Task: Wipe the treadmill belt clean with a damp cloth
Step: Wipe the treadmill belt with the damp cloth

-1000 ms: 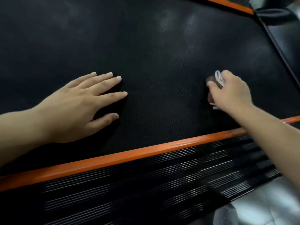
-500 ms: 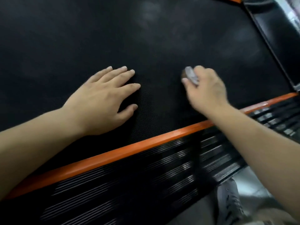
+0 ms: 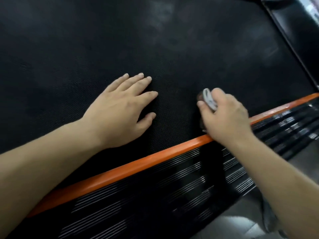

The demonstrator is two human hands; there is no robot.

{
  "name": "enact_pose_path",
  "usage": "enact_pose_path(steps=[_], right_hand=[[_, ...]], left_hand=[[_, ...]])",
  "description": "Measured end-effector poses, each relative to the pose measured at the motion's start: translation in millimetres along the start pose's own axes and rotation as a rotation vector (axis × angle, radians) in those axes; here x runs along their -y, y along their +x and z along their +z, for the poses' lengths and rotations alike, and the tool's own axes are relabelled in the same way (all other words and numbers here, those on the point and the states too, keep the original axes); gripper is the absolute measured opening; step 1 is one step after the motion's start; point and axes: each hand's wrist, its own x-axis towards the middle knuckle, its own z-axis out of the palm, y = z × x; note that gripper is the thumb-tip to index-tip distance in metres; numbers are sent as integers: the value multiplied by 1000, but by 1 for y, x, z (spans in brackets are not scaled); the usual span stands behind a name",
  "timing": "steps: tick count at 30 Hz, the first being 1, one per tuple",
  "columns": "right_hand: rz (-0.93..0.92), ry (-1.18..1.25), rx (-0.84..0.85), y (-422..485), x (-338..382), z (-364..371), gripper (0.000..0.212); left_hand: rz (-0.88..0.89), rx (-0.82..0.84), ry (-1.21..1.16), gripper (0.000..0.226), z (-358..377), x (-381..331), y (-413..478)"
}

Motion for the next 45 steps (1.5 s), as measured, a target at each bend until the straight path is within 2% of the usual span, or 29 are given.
enact_pose_path(steps=[2, 4, 5, 8, 9, 10, 12, 13, 15, 17, 20, 22, 25, 26, 28, 32, 34, 38, 40, 43, 45], right_hand=[[-127, 98, 28, -14, 10, -1, 32], [-155, 104, 29, -2, -2, -4, 34], [-139, 80, 7, 12, -9, -4, 33], [109, 48, -66, 50, 0, -2, 25], [98, 34, -86, 51, 15, 3, 26], [34, 48, -90, 43, 36, 7, 28], [-240, 190, -63, 9, 79, 13, 25], [-367, 250, 4, -8, 90, 14, 23], [-464, 279, 63, -7, 84, 11, 23], [-350, 217, -17, 22, 62, 9, 24], [-37, 179, -90, 42, 60, 9, 24], [-114, 200, -102, 21, 92, 19, 22], [-425, 357, 52, -20, 126, 17, 25], [-456, 345, 88, -20, 119, 12, 27], [-375, 222, 63, -3, 85, 4, 29], [56, 61, -20, 4, 30, -12, 35], [12, 92, -63, -16, 50, -5, 36], [-249, 247, 45, -48, 102, 1, 41], [-216, 140, 52, -36, 82, -4, 41], [9, 50, 32, -20, 44, -16, 36], [26, 22, -6, -27, 56, -14, 34]], left_hand=[[14, 21, 23, 66, -2, 2, -7], [42, 47, 53, 67, -5, 7, -17], [52, 58, 59, 67, -8, 11, -22], [55, 83, 79, 68, -15, 24, -37], [49, 85, 94, 68, -17, 29, -42], [43, 83, 109, 68, -18, 33, -48], [21, 66, 133, 67, -20, 41, -61], [-1, 57, 138, 67, -21, 45, -68], [-36, 50, 140, 69, -23, 49, -76], [-54, 55, 133, 70, -25, 51, -79], [-54, 49, 144, 70, -26, 48, -80], [-58, 34, 162, 70, -26, 47, -81], [-44, 43, 168, 71, -28, 48, -86], [-42, 48, 163, 70, -30, 48, -89], [-38, 47, 157, 69, -32, 50, -96], [-46, 28, 144, 67, -32, 50, -105], [-61, 20, 133, 68, -32, 49, -104], [-56, 15, 135, 68, -32, 48, -105], [-58, 16, 135, 67, -33, 47, -105], [-60, 17, 129, 67, -34, 49, -105], [-63, 19, 120, 67, -33, 49, -105]])
